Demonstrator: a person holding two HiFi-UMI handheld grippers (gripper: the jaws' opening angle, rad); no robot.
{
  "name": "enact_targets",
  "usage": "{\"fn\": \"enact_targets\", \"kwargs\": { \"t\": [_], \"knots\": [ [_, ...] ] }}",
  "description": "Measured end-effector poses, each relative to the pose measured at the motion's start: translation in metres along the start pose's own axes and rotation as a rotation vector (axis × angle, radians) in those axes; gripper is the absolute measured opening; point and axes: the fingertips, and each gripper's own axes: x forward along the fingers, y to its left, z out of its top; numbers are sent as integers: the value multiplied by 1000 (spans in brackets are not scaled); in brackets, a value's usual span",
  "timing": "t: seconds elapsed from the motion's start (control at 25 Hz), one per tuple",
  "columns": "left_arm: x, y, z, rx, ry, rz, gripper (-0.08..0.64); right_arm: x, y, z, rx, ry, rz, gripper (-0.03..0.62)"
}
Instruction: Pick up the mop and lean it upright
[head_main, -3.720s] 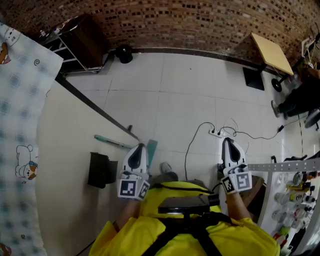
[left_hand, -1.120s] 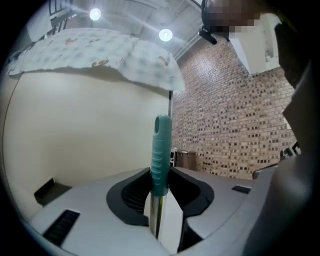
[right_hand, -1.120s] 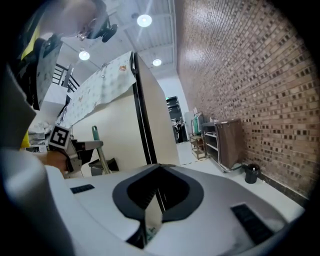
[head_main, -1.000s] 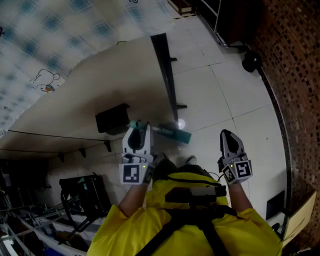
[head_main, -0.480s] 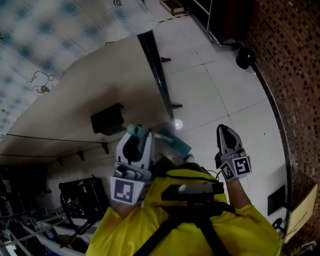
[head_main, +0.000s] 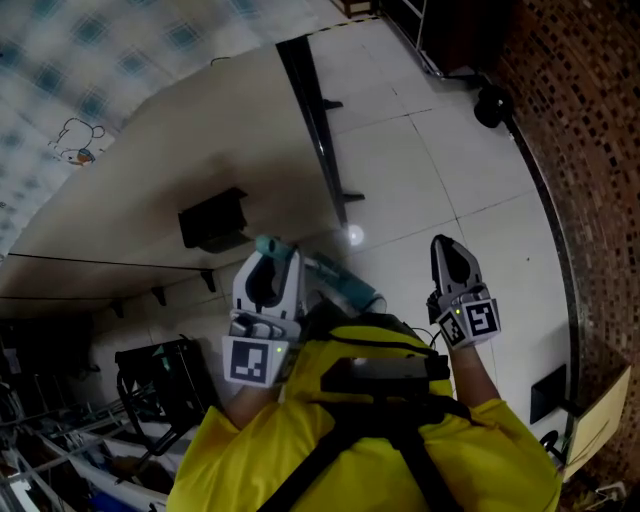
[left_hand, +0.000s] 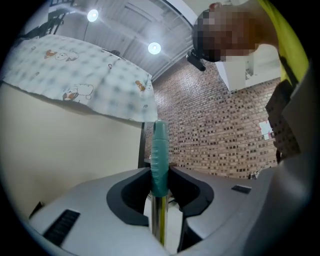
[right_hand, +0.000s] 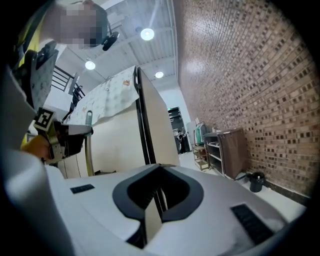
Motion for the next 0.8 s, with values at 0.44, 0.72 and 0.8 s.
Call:
{"fn": "enact_targets", "kwargs": {
  "t": [0.44,0.72,0.8],
  "knots": [
    [25,72,-198,-44,256,164,115,16,8,-51,-2,112,21,8],
    [50,108,-270,-46,347,244,114,15,9,-78,-5,175,17,8],
    [60,120,-282,-54,356,271,114,16,8,-79,-12,188,18,8]
  ]
}}
